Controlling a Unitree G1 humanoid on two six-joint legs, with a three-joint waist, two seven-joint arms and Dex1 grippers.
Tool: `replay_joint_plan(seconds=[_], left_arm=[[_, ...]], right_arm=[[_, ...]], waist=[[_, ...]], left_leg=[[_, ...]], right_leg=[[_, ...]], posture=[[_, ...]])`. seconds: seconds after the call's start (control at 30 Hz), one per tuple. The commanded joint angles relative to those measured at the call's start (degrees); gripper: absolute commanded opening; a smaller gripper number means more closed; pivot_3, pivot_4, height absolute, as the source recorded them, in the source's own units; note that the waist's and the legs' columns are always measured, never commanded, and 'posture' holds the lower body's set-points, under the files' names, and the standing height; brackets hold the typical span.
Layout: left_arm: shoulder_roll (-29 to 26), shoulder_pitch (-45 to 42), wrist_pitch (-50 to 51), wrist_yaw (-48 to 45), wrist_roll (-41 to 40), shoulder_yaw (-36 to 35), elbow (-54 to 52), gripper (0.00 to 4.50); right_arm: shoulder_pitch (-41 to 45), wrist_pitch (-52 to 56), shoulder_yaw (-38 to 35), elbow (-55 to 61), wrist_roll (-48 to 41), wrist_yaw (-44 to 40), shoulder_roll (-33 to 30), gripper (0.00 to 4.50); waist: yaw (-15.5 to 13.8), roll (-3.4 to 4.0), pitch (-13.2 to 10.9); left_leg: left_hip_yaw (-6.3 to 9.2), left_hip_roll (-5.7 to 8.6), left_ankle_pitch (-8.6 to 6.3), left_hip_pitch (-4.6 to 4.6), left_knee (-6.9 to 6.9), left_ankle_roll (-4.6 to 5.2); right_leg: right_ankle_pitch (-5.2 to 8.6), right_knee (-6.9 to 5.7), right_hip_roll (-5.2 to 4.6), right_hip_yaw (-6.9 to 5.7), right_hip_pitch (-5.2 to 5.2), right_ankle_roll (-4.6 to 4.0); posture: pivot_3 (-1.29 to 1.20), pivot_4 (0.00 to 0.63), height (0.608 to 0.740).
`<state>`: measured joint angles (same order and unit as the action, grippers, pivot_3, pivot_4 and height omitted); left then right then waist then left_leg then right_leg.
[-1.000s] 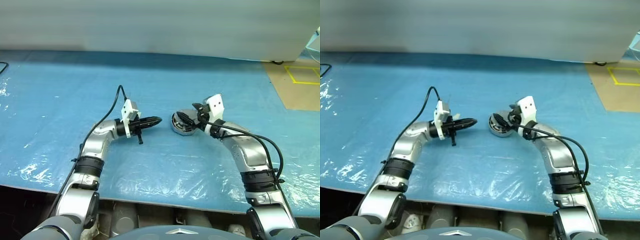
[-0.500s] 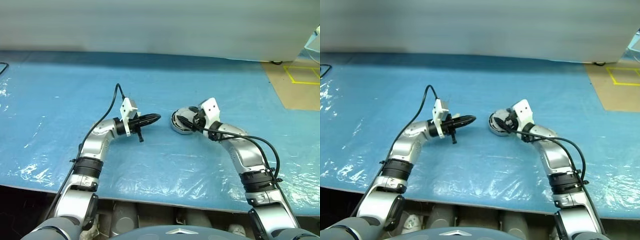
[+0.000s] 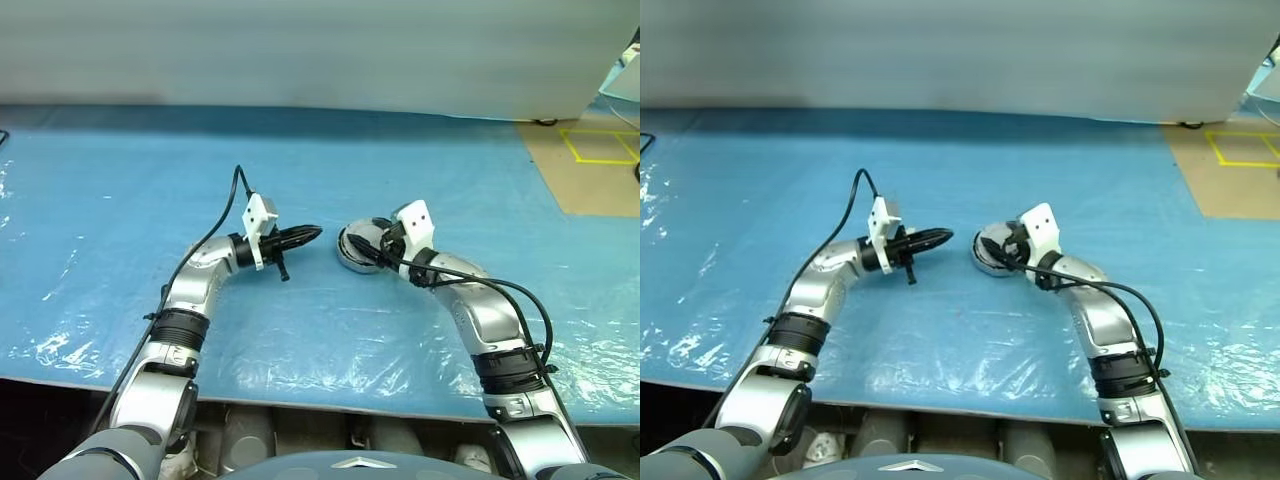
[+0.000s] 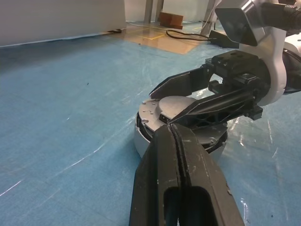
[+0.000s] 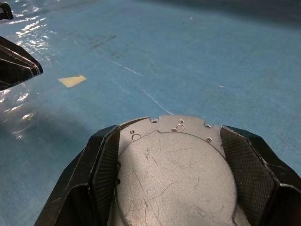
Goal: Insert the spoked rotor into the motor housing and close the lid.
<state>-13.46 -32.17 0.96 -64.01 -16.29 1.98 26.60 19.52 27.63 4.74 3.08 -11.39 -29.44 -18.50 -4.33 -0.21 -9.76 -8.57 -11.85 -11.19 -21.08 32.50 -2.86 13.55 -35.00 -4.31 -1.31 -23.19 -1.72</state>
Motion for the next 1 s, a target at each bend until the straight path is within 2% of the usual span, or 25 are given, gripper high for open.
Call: replay_joint_plan(seconds=[0.03, 0.27, 0.43, 0.63, 0.8, 0.9, 1.0], left_arm=[[-0.46, -0.61, -1.44, 0.28, -0.06, -0.07, -0.35, 0.00], [-0.45, -0.26, -2.23, 0.61, 0.51, 0.44, 0.72, 0.00], [-0.26, -0.27, -2.77, 0.73, 0.89, 0.67, 1.42, 0.00], [-0.22, -0.21, -3.44, 0.83, 1.57, 1.09, 2.32, 0.00], [0.05, -0.16, -3.61, 0.86, 1.90, 1.43, 2.48, 0.00], [0.18, -0.26, -3.71, 0.81, 2.16, 1.57, 2.60, 0.00], [0.29, -0.28, -3.78, 0.84, 2.26, 1.69, 2.65, 0.00]], right_arm=[[-1.30, 4.20, 1.99, 1.42, 1.08, 1.67, 0.67, 3.03], [-0.84, 9.39, 2.88, 4.10, 2.76, 6.42, 2.91, 3.03], [-0.61, 14.19, -1.43, 5.27, -1.19, 9.88, 8.01, 3.03], [-0.56, 17.36, -2.67, 7.18, -2.40, 11.04, 10.18, 3.03], [-0.49, 16.69, 2.41, 8.75, 1.92, 10.52, 6.67, 3.03], [0.15, 13.26, 7.46, 9.45, 6.63, 9.27, 2.43, 3.03], [0.39, 11.62, 9.71, 10.20, 7.20, 7.22, 0.46, 3.03]], waist=[[0.15, 0.00, 0.00], [0.43, 0.00, 0.02], [0.46, 0.00, 0.03], [0.43, 0.00, 0.03], [0.43, 0.00, 0.03], [0.42, 0.00, 0.03], [0.39, 0.01, 0.03]], left_leg=[[0.00, 0.00, -0.05, 0.02, 0.00, -0.09], [0.00, 0.00, -0.09, 0.10, -0.04, -0.16], [-0.01, -0.01, -0.10, 0.24, -0.04, -0.19], [-0.02, 0.00, -0.10, 0.24, -0.04, -0.20], [-0.02, 0.01, -0.10, 0.24, -0.14, -0.22], [-0.01, 0.03, -0.10, 0.24, -0.17, -0.23], [-0.01, 0.03, -0.10, 0.23, -0.17, -0.23]], right_leg=[[0.00, 0.00, 0.00, 0.00, 0.02, 0.00], [-0.01, 0.00, 0.00, 0.01, 0.07, 0.01], [0.00, -0.03, 0.01, 0.04, 0.13, 0.00], [0.00, -0.01, 0.00, 0.07, 0.14, 0.00], [-0.13, 0.03, 0.01, 0.05, 0.13, 0.21], [-0.14, 0.05, 0.01, 0.05, 0.13, 0.23], [-0.14, 0.06, 0.01, 0.05, 0.14, 0.24]], posture=[[0.00, 0.150, 0.740], [0.00, 0.150, 0.740], [0.00, 0.150, 0.740], [0.00, 0.150, 0.740], [0.00, 0.150, 0.740], [0.00, 0.150, 0.740], [0.00, 0.150, 0.740]])
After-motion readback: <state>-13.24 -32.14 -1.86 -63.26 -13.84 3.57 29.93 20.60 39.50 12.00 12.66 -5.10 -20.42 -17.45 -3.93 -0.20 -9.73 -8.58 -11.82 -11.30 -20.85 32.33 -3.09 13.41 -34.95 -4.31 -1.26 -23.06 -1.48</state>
